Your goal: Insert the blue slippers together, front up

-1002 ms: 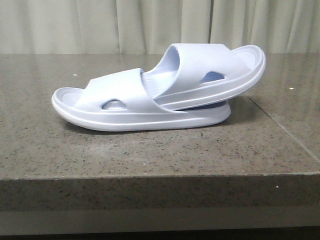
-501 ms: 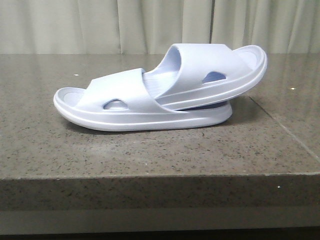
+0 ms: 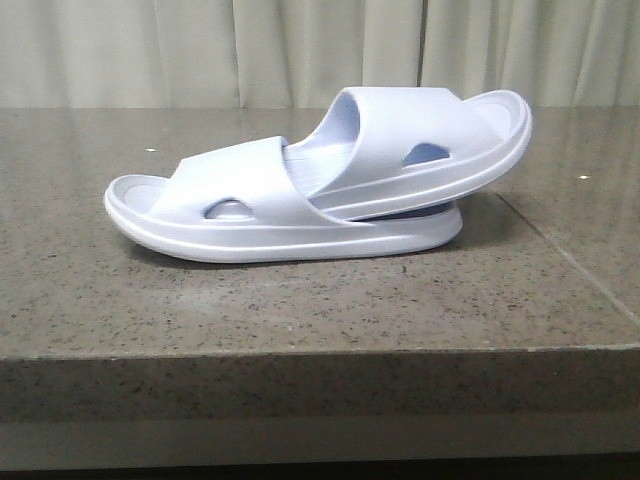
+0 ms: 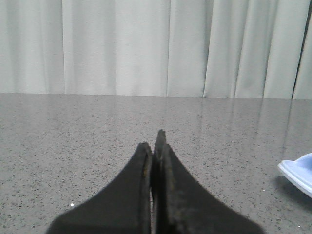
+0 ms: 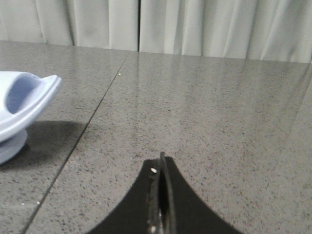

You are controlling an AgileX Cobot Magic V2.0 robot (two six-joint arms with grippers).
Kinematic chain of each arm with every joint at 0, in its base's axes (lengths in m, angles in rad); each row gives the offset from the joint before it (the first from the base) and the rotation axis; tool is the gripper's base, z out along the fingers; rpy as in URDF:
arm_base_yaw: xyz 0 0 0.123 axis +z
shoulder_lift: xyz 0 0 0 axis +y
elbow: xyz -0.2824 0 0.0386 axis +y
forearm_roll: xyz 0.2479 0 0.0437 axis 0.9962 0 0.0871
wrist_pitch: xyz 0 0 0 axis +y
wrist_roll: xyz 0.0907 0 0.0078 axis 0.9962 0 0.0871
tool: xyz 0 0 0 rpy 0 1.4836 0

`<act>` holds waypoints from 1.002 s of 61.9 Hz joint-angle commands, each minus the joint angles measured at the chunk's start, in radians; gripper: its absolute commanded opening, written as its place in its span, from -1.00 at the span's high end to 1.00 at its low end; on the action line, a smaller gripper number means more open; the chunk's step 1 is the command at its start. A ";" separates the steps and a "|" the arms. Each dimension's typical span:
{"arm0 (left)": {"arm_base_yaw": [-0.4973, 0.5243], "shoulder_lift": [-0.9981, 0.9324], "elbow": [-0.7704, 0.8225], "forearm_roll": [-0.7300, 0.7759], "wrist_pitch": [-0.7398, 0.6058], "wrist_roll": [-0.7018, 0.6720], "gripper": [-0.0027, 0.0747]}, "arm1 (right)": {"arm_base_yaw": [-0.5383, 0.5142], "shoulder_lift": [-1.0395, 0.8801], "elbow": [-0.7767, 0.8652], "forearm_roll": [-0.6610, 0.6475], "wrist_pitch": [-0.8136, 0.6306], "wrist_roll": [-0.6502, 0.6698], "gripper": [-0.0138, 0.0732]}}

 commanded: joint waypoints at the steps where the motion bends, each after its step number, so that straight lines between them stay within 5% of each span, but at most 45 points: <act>1: -0.007 -0.017 0.005 -0.001 -0.087 -0.001 0.98 | -0.007 -0.027 0.026 -0.009 -0.121 -0.006 0.84; 12: -0.007 -0.017 0.005 -0.001 -0.087 -0.001 0.98 | -0.007 -0.086 0.133 -0.009 -0.208 -0.005 0.84; 49: -0.007 -0.017 0.005 -0.001 -0.087 -0.001 0.98 | -0.007 -0.084 0.130 -0.004 -0.232 0.015 0.84; 62: -0.007 -0.017 0.005 -0.001 -0.087 -0.001 0.98 | -0.007 -0.084 0.130 -0.120 -0.277 0.125 0.84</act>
